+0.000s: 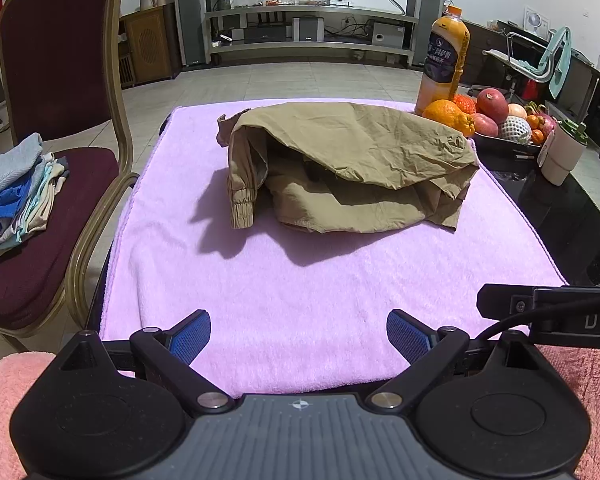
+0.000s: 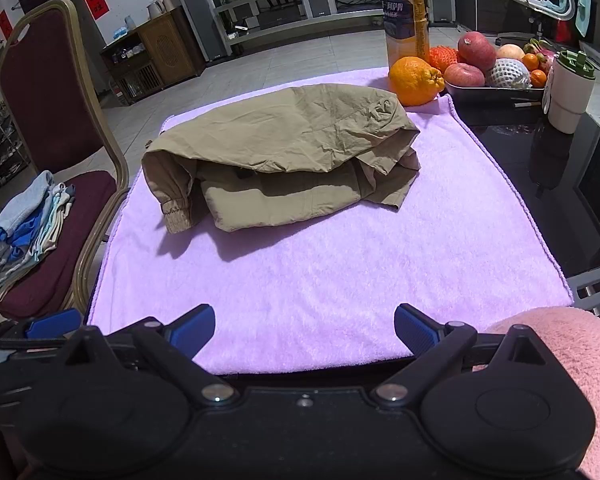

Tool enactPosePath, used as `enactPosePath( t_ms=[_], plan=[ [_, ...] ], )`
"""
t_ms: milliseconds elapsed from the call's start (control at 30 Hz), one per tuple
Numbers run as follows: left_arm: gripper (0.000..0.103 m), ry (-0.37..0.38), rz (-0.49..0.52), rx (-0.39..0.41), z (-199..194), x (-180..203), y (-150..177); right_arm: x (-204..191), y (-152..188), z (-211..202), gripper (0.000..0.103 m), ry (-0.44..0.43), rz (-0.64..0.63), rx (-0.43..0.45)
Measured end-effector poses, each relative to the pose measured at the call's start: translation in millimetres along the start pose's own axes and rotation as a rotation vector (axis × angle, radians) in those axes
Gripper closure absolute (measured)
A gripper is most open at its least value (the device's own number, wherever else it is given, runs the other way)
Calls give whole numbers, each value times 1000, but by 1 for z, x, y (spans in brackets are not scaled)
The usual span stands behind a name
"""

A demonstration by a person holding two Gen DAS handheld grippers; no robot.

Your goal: Fold clothes

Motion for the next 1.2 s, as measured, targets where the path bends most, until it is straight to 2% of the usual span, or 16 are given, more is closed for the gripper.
enactPosePath(
  t_ms=[1200],
  plan=[
    [8, 2, -6, -17, 3, -3, 1, -2, 0, 3, 4, -7, -3, -12]
  ],
)
Point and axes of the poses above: each gripper's, at about its wrist camera, not at the fingertips, and z roughly the way its jaws point, x to its right, y to its underside, the point moved 5 cm from there along z, roughly the way its jaws point, and after that the axes turned 5 degrees about -x, right-handed, at the moved point
